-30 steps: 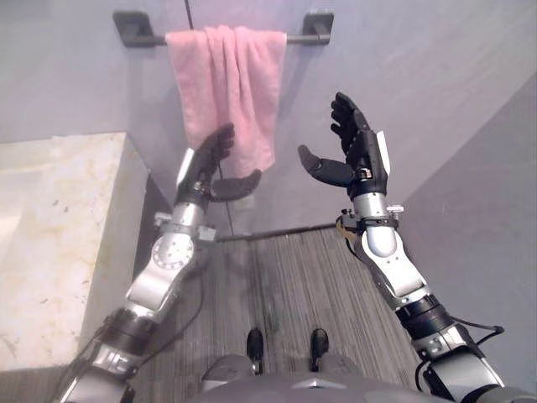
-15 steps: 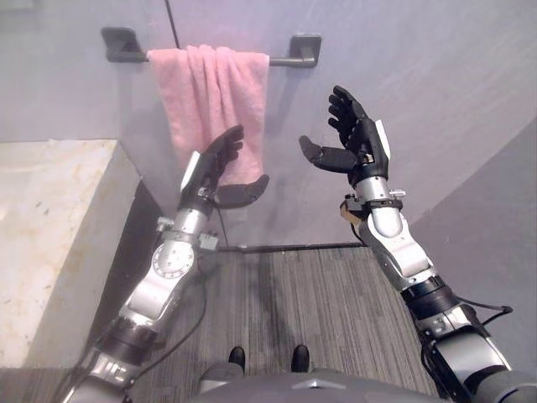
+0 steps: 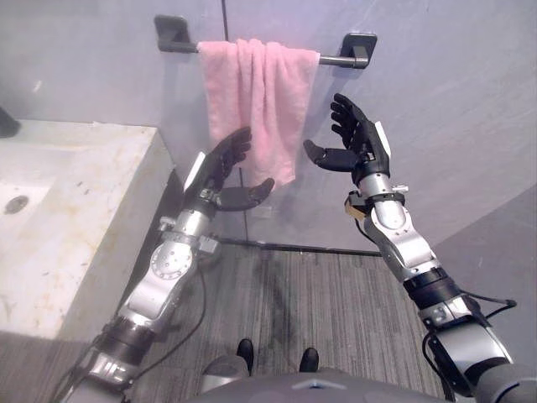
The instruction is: Organize the bathroom.
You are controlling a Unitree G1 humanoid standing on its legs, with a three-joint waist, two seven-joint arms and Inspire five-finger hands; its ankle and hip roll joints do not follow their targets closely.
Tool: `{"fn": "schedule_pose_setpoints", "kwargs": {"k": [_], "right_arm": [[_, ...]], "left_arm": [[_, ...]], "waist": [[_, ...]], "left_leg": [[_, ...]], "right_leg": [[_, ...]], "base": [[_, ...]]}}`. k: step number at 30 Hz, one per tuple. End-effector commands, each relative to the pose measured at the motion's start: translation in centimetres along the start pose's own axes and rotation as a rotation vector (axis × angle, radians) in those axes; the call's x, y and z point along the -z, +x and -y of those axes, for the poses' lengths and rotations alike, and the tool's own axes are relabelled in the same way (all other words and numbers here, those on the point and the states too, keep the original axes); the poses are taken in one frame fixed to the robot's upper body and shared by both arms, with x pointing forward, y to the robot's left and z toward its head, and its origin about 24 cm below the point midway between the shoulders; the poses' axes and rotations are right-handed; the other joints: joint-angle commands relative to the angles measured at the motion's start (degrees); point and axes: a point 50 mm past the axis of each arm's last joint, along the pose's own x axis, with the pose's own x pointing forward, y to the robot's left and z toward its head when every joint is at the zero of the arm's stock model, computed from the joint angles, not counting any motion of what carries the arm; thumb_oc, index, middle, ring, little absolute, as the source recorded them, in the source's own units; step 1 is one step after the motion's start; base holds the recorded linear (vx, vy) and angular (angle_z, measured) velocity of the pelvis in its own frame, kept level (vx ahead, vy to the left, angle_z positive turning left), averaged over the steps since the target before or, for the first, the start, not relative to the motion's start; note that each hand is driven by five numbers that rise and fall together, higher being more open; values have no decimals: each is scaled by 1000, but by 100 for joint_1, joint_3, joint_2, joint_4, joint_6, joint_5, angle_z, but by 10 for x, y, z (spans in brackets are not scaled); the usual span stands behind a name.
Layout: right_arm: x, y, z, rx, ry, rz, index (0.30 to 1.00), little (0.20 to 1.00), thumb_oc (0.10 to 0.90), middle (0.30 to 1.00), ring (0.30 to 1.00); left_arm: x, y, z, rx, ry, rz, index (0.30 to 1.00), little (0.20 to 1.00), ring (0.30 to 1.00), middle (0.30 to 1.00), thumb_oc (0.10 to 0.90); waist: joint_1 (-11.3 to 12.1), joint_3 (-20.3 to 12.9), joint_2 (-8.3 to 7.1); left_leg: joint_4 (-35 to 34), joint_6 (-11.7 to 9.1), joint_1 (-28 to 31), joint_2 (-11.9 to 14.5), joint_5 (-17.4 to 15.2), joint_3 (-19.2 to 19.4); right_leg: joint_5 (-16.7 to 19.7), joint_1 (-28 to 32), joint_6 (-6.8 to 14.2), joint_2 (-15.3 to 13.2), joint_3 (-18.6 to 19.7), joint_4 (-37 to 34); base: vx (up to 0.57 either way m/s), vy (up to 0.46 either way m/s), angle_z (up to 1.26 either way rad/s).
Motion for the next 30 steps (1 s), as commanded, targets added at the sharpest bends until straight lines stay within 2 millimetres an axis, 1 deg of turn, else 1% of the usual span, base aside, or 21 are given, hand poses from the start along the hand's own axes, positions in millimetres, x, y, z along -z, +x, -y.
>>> {"fn": "schedule_pose_setpoints", "kwargs": {"k": [1,2,4,6,8,11,16,19,22,26,29,30], "right_arm": [[-58,12,-1,-21,66,289,900,900,800,900,900],[-59,12,-5,-20,59,299,900,900,800,900,900],[-64,14,-6,-15,69,306,900,900,800,900,900],[-68,19,-1,8,62,308,900,900,800,900,900],[-71,23,7,15,61,300,900,900,800,900,900],[-72,24,10,-6,63,295,900,900,800,900,900],[-75,21,10,-79,41,294,900,900,800,900,900],[-77,19,13,-89,37,304,900,900,800,900,900],[-76,20,14,-90,40,302,900,900,800,900,900],[-80,22,12,-73,30,318,900,900,800,900,900],[-82,25,15,-44,12,330,900,900,800,900,900],[-82,25,15,-42,13,330,858,858,772,858,858]], "left_arm": [[-35,11,-3,-11,0,203,900,900,900,900,800],[-37,12,-6,-15,-2,215,900,900,900,900,800],[-40,13,-4,-24,11,225,900,900,900,900,800],[-36,13,-4,-35,-8,190,900,900,900,900,800],[-34,9,-3,-16,-11,189,900,900,900,900,800],[-33,4,-2,-16,1,186,900,900,900,900,800],[-26,-8,-5,-26,-28,157,900,900,900,900,800],[-25,-14,-5,-25,-38,153,900,900,900,900,800],[-24,-16,-5,-17,-50,145,900,900,900,900,800],[-23,-17,-1,1,-46,146,900,900,900,900,800],[-24,-16,-2,1,-46,146,900,900,900,900,800],[-24,-16,-2,1,-45,146,900,900,900,900,800]], "waist": [[-23,-556,-29],[-30,-545,-29],[-49,-531,-36],[-9,-597,-85],[54,-680,-124],[86,-712,-135],[184,-762,-146],[238,-723,-175],[300,-689,-189],[368,-601,-203],[407,-565,-211],[408,-562,-211]], "left_leg": [[-138,-320,-7,362,24,62],[-138,-325,-17,382,4,153],[-138,-290,-28,415,4,138],[-138,-320,-71,459,9,148],[-138,-356,-78,472,9,182],[-138,-363,-77,461,-5,185],[-138,-331,-28,379,-72,168],[-138,-285,9,316,-137,175],[-138,-250,26,273,-165,188],[-138,-184,64,212,-198,192],[-138,-148,92,178,-219,217],[-138,-142,96,174,-222,218]], "right_leg": [[130,-33,483,-432,-259,316],[101,-41,492,-357,-278,139],[153,-68,460,-288,-112,55],[63,126,404,-196,-210,-227],[56,321,378,-168,-346,-440],[33,368,373,-166,-375,-470],[2,432,408,-237,-456,-470],[73,428,459,-354,-483,-453],[132,450,497,-447,-529,-436],[263,425,546,-604,-613,-319],[386,397,599,-700,-669,-208],[400,392,605,-709,-669,-197]], "base": [[94,-78,-13],[94,-88,-23],[95,-83,-24],[136,-78,2],[138,1,15],[96,56,14],[131,126,-1],[118,127,2],[106,103,11],[87,84,7],[65,45,5],[46,21,2]]}}
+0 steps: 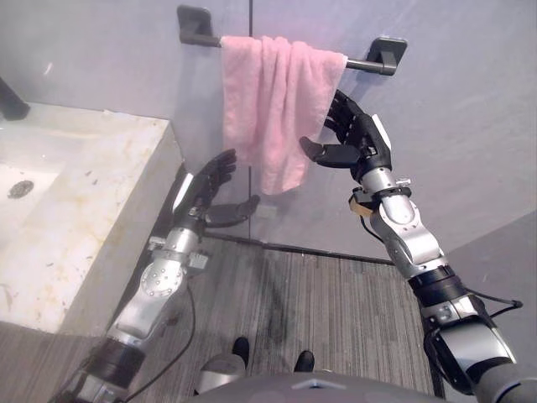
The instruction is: Organize the bathroom.
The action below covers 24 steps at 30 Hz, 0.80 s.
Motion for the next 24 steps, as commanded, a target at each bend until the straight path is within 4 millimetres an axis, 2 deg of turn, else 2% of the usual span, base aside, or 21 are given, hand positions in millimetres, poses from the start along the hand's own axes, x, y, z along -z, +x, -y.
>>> {"fn": "schedule_pose_setpoints", "kwargs": {"k": [1,2,3,10,14,21,24], "right_arm": [[-68,22,13,50,-32,304,705,705,670,705,705],[-68,22,15,66,-40,309,566,566,577,566,566],[-69,22,16,78,-41,318,300,300,400,300,300],[-70,17,24,119,-81,342,300,300,400,300,300],[-62,2,22,107,-74,329,300,300,400,300,300],[-42,-10,15,76,-67,260,300,300,400,300,300],[-41,-9,9,58,-54,252,300,300,400,300,300]], "left_arm": [[-47,6,8,58,-51,267,900,900,900,900,800],[-46,6,8,56,-49,266,900,900,900,900,800],[-47,6,7,51,-42,267,900,900,900,900,800],[-47,5,1,-2,-14,268,900,900,900,900,800],[-46,3,-15,-145,25,266,900,900,900,900,800],[-76,13,-51,-505,40,387,900,900,900,900,800],[-87,17,-49,-497,5,425,900,900,900,900,800]], "waist": [[71,-587,-16],[73,-581,-14],[72,-575,-12],[31,-564,3],[-55,-587,11],[-114,-651,15],[-155,-674,18]], "left_leg": [[-17,-116,33,254,-199,304],[-17,-110,42,252,-205,320],[-17,-99,51,249,-209,338],[-17,-49,104,208,-251,375],[-17,-18,133,194,-269,412],[-17,-44,170,178,-270,395],[-17,-53,187,177,-279,394]], "right_leg": [[348,81,579,-679,-332,260],[374,70,589,-699,-339,294],[395,62,594,-711,-344,317],[489,0,621,-759,-316,413],[512,-40,633,-747,-230,451],[445,19,630,-724,-244,340],[385,39,616,-701,-249,305]], "base": [[35,14,0],[42,18,-1],[36,15,-2],[2,0,-1],[1,-1,-4],[0,5,-2],[1,0,-2]]}}
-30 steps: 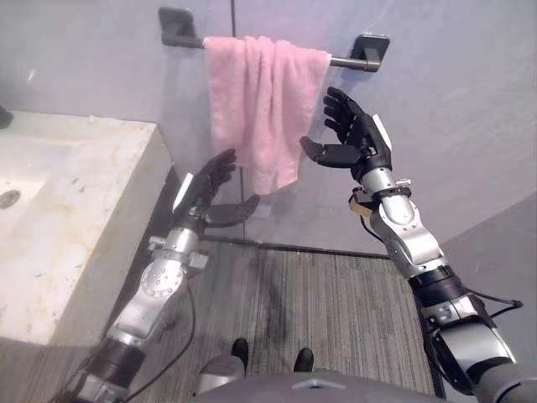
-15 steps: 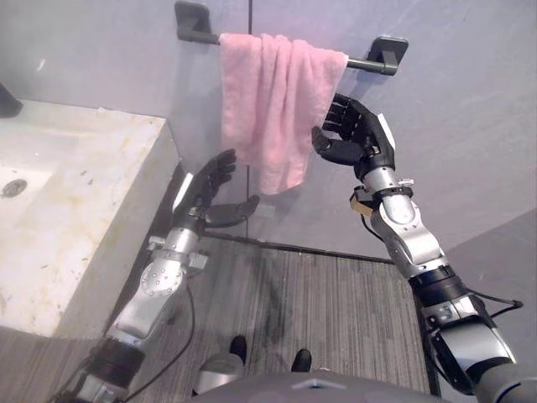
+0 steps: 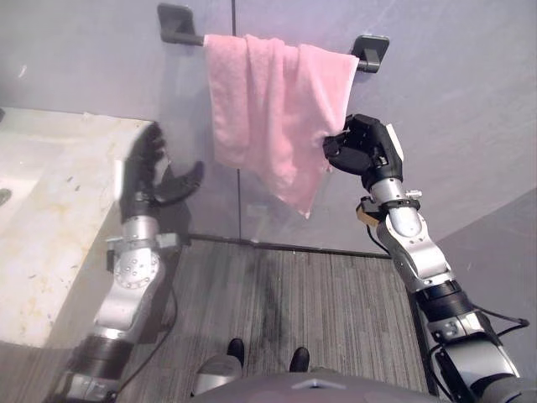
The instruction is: Organize the bathroom.
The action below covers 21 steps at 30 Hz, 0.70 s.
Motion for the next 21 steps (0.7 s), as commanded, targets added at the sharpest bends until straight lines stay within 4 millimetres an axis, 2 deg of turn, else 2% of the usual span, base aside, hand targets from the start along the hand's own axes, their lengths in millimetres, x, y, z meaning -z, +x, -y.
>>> {"fn": "schedule_pose_setpoints", "kwargs": {"k": [1,11,17,21], "right_arm": [[-51,11,-4,-31,-11,274,300,300,400,300,300],[-47,13,-19,-144,-6,257,300,300,400,300,300],[-43,17,-36,-214,2,241,300,300,400,300,300],[-41,16,-40,-240,-4,234,300,300,400,300,300]], "left_arm": [[-59,14,28,67,-87,304,900,900,900,900,800],[-60,24,71,425,-129,223,900,900,900,900,800],[-61,50,76,374,-25,206,900,900,900,900,800],[-59,65,60,241,38,215,900,900,900,900,800]], "waist": [[37,-739,131],[-204,-847,238],[-379,-920,334],[-439,-975,354]], "left_leg": [[-15,-65,108,171,-284,257],[-15,-59,161,174,-311,376],[-15,-75,195,177,-310,481],[-15,-92,195,184,-314,547]], "right_leg": [[348,27,603,-692,-311,299],[234,-1,617,-622,-148,260],[155,10,630,-567,-53,164],[143,36,638,-528,-33,68]], "base": [[0,0,0],[2,14,-5],[8,20,-11],[15,7,-9]]}}
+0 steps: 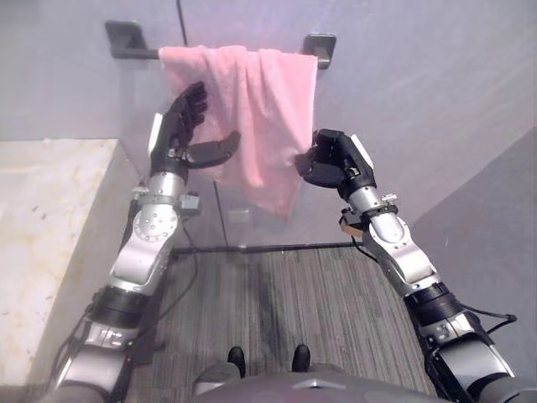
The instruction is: Organize the bathroom.
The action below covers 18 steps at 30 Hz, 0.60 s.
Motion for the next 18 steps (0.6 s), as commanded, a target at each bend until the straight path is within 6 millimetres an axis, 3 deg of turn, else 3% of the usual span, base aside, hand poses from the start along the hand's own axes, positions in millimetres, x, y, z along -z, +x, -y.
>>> {"fn": "schedule_pose_setpoints", "kwargs": {"k": [1,6,9,18], "right_arm": [[-47,18,-3,-37,-42,250,300,300,400,300,300],[-45,16,-3,-34,-58,233,300,300,400,300,300],[-41,12,-3,-13,-59,222,300,300,400,300,300],[-39,7,4,36,-61,215,300,300,400,300,300]], "left_arm": [[-31,27,-14,-133,74,182,900,900,900,900,800],[-33,25,-33,-307,102,208,900,900,900,900,800],[-31,12,-34,-349,99,203,900,900,900,900,800],[-24,-12,-22,-224,14,159,900,900,900,900,800]], "waist": [[78,-905,227],[70,-915,207],[145,-879,169],[316,-791,96]], "left_leg": [[-17,-97,67,164,-307,248],[-17,-100,66,153,-310,264],[-17,-94,73,149,-321,236],[-17,-82,108,138,-335,139]], "right_leg": [[106,56,620,-549,-342,59],[72,57,606,-535,-324,30],[31,83,601,-540,-362,28],[16,151,586,-546,-425,82]], "base": [[25,6,-5],[0,0,0],[0,0,0],[2,-8,1]]}}
